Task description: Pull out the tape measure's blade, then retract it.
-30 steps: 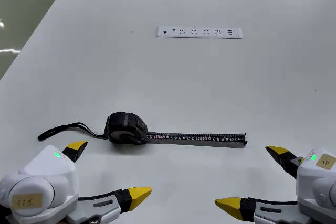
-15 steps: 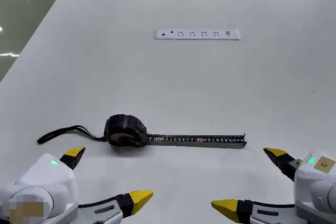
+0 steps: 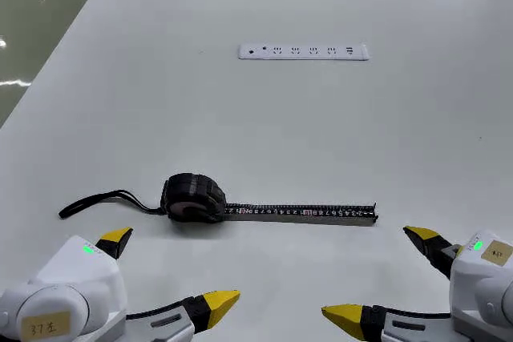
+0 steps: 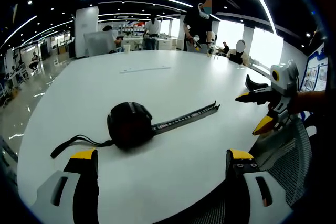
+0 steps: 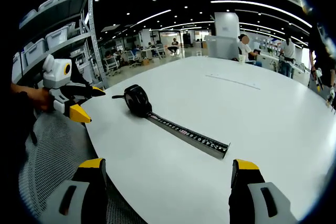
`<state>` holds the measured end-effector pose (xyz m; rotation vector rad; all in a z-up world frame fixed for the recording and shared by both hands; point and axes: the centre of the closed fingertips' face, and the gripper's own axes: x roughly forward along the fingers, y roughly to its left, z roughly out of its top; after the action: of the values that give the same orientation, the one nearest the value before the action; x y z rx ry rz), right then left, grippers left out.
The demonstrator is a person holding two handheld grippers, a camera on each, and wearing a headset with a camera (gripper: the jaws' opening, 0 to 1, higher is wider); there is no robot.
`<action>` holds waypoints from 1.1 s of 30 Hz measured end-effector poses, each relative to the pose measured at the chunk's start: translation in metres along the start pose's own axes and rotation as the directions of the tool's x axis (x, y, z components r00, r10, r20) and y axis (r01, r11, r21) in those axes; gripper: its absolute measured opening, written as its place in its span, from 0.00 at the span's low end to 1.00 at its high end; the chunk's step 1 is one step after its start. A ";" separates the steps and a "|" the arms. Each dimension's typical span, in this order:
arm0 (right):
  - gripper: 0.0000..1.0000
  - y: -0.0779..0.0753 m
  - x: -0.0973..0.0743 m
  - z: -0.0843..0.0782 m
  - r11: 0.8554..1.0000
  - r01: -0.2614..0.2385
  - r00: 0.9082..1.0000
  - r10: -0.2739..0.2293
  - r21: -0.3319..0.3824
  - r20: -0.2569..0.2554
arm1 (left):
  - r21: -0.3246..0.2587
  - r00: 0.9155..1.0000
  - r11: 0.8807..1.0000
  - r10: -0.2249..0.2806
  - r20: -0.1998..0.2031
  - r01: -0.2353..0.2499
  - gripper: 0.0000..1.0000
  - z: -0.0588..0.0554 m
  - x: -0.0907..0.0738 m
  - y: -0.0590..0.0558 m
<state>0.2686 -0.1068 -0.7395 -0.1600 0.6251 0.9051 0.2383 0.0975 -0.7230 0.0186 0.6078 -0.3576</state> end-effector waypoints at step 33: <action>0.99 -0.009 0.003 0.001 0.997 -0.074 0.997 0.074 -0.034 -0.019 | -0.017 0.999 0.999 0.037 -0.029 -0.038 0.99 0.015 0.010 0.009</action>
<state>0.2777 -0.1103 -0.7410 -0.1767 0.6353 0.9871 0.2568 0.1011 -0.7172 0.0183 0.6385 -0.3162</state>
